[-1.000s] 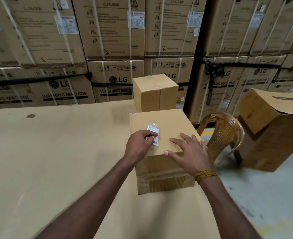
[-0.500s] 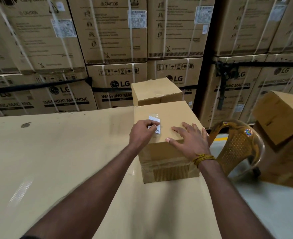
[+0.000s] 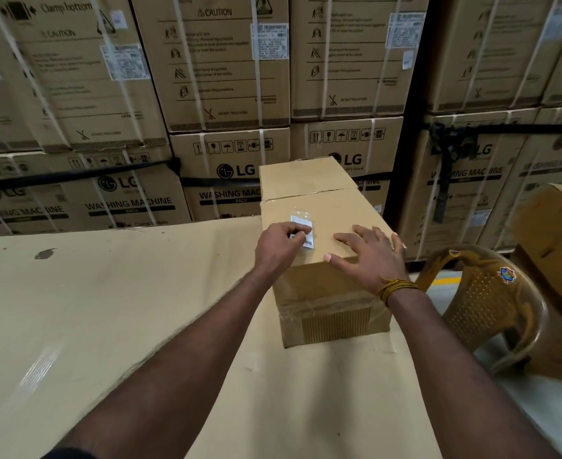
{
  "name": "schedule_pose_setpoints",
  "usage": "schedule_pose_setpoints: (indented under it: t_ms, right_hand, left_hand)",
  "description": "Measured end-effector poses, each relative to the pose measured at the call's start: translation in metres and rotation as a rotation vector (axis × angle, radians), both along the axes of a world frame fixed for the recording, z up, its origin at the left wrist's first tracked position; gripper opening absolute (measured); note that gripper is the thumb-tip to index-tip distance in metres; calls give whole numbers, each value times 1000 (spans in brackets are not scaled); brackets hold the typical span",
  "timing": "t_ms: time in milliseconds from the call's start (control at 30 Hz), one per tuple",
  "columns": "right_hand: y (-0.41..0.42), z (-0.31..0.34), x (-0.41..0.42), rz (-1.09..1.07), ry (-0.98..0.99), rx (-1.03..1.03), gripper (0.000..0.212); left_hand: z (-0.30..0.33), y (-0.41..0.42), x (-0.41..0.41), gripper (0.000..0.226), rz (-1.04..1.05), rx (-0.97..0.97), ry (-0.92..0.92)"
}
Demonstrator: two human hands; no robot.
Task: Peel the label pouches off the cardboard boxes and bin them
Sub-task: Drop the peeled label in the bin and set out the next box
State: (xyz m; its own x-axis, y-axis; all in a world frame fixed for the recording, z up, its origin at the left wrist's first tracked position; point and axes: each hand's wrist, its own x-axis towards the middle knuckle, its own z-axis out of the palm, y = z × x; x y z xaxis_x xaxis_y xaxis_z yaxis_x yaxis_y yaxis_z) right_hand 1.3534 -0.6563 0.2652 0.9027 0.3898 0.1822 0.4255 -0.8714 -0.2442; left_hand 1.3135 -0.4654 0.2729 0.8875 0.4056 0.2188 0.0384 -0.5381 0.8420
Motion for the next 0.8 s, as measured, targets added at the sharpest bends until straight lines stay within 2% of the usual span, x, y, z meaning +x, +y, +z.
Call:
schedule_pose_setpoints:
  t_ms: [133, 200, 333, 400, 500, 567, 667, 800]
  right_hand:
    - [3, 1, 4, -1, 16, 11, 66]
    - [5, 2, -3, -2, 44, 111, 63]
    - [17, 5, -49, 15, 135, 686, 46]
    - [22, 6, -86, -46, 180, 862, 36]
    - [25, -2, -148, -70, 282, 962, 17]
    - [22, -13, -190, -98, 330, 1023, 16]
    - [14, -35, -261, -166, 330, 989, 10]
    - [-3, -71, -351, -145, 282, 884, 12]
  left_hand:
    - [3, 5, -1, 27, -21, -125, -12]
    - [3, 2, -10, 27, -27, -230, -38]
    - [4, -20, -57, 26, -53, -398, -118]
    - [5, -34, -92, 24, -72, -453, -145]
    - [-2, -53, -150, 20, -107, -553, -140]
    - [-12, -61, -193, 19, -103, -603, -115]
    - [-35, -70, -263, 17, -89, -615, -28]
    - [-66, -82, -357, 11, -50, -590, 173]
